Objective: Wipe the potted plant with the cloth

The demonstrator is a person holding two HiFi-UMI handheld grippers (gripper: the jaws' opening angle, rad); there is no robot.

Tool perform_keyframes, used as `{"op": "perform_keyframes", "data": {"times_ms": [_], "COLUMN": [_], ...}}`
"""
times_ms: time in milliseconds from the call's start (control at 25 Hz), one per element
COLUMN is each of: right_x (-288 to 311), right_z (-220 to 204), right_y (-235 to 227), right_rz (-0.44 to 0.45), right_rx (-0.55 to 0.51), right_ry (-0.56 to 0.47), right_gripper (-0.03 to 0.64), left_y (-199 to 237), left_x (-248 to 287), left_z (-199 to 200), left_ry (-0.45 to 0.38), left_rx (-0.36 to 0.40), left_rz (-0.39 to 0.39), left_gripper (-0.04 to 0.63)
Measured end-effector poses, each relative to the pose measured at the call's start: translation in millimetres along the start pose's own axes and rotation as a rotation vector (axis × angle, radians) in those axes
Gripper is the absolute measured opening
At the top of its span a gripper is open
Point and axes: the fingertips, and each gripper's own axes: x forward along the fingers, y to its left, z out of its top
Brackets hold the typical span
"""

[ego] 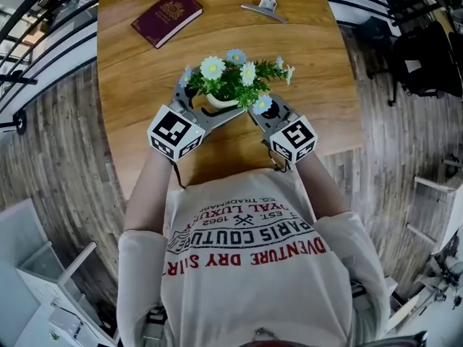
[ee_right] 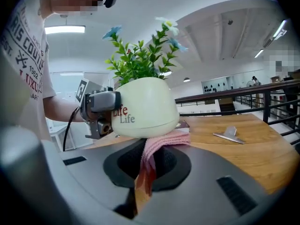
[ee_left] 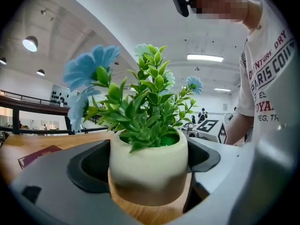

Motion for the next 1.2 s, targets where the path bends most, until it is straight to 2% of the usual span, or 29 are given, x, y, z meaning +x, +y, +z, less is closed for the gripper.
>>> {"op": "perform_keyframes", "data": {"times_ms": [440,840,1200], "right_x": [-15,-25,-39], "right_z": [-24,-64,-93], "right_y": [-37,-74,-119], "right_rz": [-0.097,-0.211,-0.318], "right_rx": [0.023,0.048,0.037], "right_ry": [0.082,0.198,0.221], "right_gripper": [0.035,0.035,0.035], "left_y": [0,-2,-8], "left_x": [0,11,22], "left_z": [-28,-101,-155], "left_ry": [0.017,0.115,0.161], "left_rx": [0.034,0.002,0.007], "left_rz": [0.012,-0.004,-0.019], "left_gripper": [0.497,0.497,0.497]}}
